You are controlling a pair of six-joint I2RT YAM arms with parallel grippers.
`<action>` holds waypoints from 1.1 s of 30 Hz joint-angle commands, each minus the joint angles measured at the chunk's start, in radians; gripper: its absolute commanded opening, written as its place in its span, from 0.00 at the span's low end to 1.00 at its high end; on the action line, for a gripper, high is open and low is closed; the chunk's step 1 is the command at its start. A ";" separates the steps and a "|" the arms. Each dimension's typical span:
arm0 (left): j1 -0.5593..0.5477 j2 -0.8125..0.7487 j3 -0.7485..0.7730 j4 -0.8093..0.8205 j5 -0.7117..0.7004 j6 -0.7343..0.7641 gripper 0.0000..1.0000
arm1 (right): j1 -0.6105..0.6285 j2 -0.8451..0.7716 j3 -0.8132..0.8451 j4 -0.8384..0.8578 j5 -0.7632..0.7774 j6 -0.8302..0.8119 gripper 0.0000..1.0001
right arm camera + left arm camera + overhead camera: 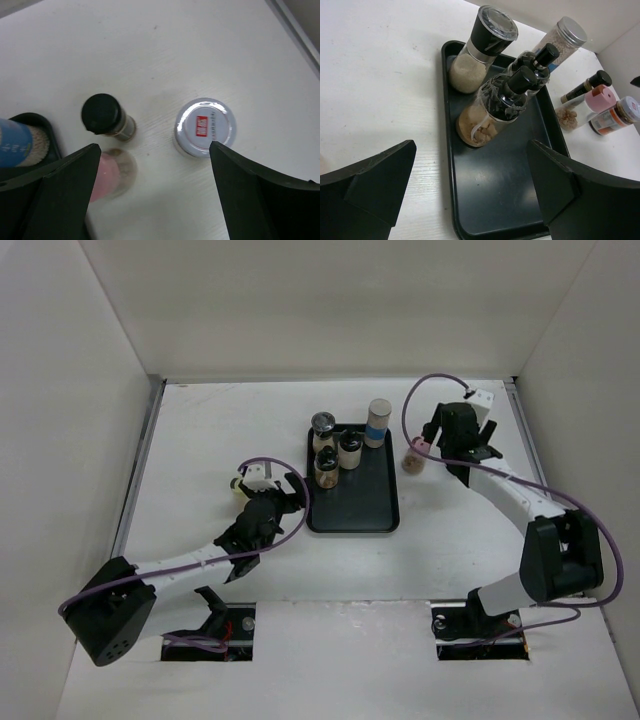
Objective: Organize the condiment bottles
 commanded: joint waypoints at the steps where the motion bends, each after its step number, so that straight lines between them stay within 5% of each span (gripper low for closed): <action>1: -0.005 -0.006 -0.007 0.080 0.010 -0.026 0.94 | -0.015 -0.053 -0.009 0.016 0.000 -0.011 0.96; 14: 0.008 0.018 -0.004 0.084 0.022 -0.036 0.94 | 0.075 0.103 0.038 0.090 -0.142 -0.005 0.97; 21: 0.015 0.032 -0.002 0.090 0.027 -0.040 0.94 | 0.075 0.188 0.092 0.113 -0.171 -0.002 0.68; 26: 0.020 0.041 -0.002 0.094 0.028 -0.041 0.94 | 0.089 0.150 0.079 0.135 -0.110 -0.023 0.38; 33: 0.024 0.063 0.000 0.102 0.035 -0.046 0.94 | 0.212 0.002 0.037 0.127 -0.105 -0.049 0.37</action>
